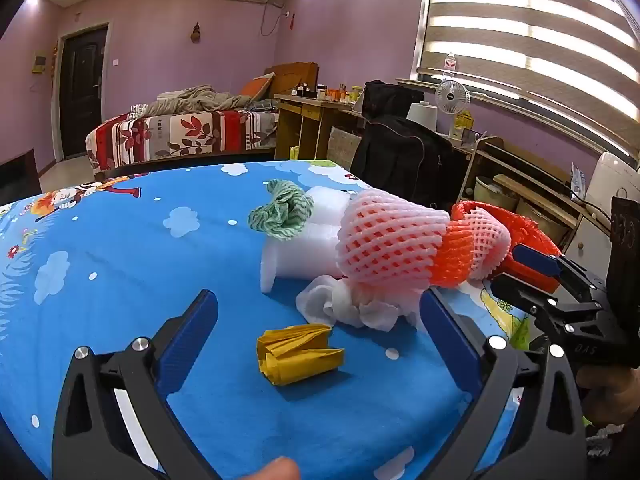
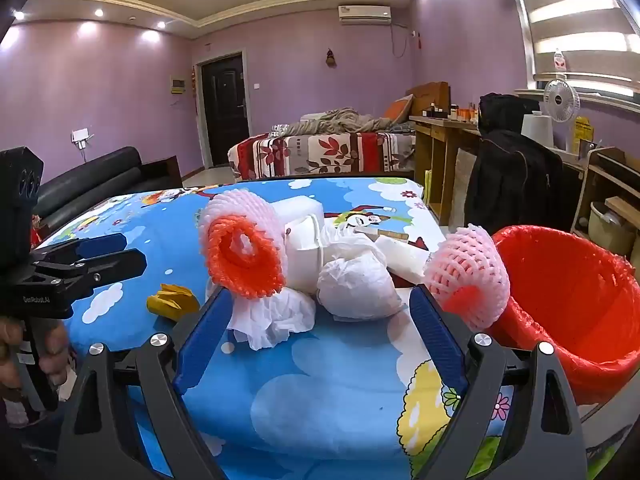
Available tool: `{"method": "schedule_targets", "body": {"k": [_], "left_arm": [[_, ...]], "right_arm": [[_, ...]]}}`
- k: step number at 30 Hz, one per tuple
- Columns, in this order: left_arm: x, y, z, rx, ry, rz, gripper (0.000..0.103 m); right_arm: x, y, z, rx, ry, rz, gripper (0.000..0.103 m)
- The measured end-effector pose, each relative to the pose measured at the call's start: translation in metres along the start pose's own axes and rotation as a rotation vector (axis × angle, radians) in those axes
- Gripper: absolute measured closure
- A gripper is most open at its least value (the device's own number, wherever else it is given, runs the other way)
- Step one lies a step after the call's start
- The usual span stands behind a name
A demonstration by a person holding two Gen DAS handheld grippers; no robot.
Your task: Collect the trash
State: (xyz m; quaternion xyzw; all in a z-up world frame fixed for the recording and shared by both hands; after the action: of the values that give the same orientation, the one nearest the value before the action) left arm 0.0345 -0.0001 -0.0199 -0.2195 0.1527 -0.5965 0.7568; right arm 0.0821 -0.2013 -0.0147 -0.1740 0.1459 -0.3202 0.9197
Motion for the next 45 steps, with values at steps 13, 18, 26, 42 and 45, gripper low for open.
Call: {"method": "schedule_targets", "body": {"k": [13,18,26,42,45], "left_arm": [[-0.0001,0.0001,-0.0001,-0.003,-0.005,-0.004,0.005],[-0.0002,0.0003,-0.0001,-0.005,-0.006,-0.004,0.005],[-0.0001,0.0002,-0.0001,-0.005,-0.006,-0.004,0.005],[-0.0002,0.0003,-0.0002,-0.007,-0.008,-0.005,0.005],[-0.0001,0.0002,-0.0001,-0.006,-0.007,-0.005,0.005]], "right_arm": [[0.002,0.0011,-0.0006,-0.003,0.006,0.0,0.018],[0.0015,0.0009,-0.0002,-0.002,0.007,0.002,0.018],[0.0017,0.0011,0.0,-0.001,0.009,0.004,0.018],[0.0023,0.0009,0.0001,-0.001,0.012,0.005,0.018],[0.0022,0.0011,0.0001,-0.001,0.012,0.005,0.018]]}}
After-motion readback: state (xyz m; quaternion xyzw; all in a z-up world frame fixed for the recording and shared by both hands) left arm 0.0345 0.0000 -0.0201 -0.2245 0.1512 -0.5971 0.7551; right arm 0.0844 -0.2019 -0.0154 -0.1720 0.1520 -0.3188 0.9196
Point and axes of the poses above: each gripper's, at about its wrist camera, not at the fingertips, and y roughly the way its jaws point, x to its right, z to its top, the point moved 4 cm from there along y, roughly the way its jaws point, and after that the axes turned 11 degrees about z, right-handed, at the moved point
